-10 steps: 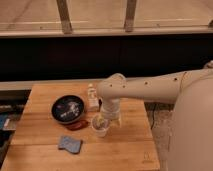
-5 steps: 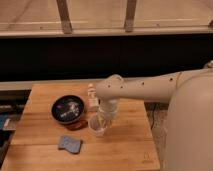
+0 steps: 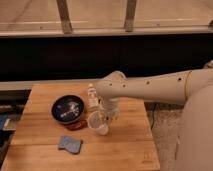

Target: Pick up the ceramic cup

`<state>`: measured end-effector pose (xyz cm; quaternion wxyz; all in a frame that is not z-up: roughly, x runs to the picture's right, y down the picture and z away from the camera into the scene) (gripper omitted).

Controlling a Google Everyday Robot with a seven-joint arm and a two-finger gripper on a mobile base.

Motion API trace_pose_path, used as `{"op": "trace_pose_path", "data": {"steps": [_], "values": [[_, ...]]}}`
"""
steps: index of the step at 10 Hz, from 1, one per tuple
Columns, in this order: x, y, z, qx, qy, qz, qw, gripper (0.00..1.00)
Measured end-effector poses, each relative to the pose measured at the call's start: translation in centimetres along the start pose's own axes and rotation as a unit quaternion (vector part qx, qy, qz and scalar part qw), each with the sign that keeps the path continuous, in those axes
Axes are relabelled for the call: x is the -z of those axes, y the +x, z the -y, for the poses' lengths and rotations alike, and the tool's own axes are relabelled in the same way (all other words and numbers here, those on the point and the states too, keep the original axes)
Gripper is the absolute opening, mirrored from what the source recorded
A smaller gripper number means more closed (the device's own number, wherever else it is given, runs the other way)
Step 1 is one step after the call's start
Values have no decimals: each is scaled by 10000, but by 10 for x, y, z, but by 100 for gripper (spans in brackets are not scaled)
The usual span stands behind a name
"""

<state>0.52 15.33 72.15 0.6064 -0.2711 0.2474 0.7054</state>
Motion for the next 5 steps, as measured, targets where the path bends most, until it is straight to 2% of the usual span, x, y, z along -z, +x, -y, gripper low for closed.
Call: {"op": "trace_pose_path", "data": {"steps": [2, 3, 4, 5], "values": [[38, -8, -1, -16, 0, 325, 9995, 0], [67, -17, -3, -59, -99, 540, 9985, 0], [83, -25, -1, -105, -205, 647, 9976, 0], [86, -26, 4, -138, -195, 653, 9976, 0]]}}
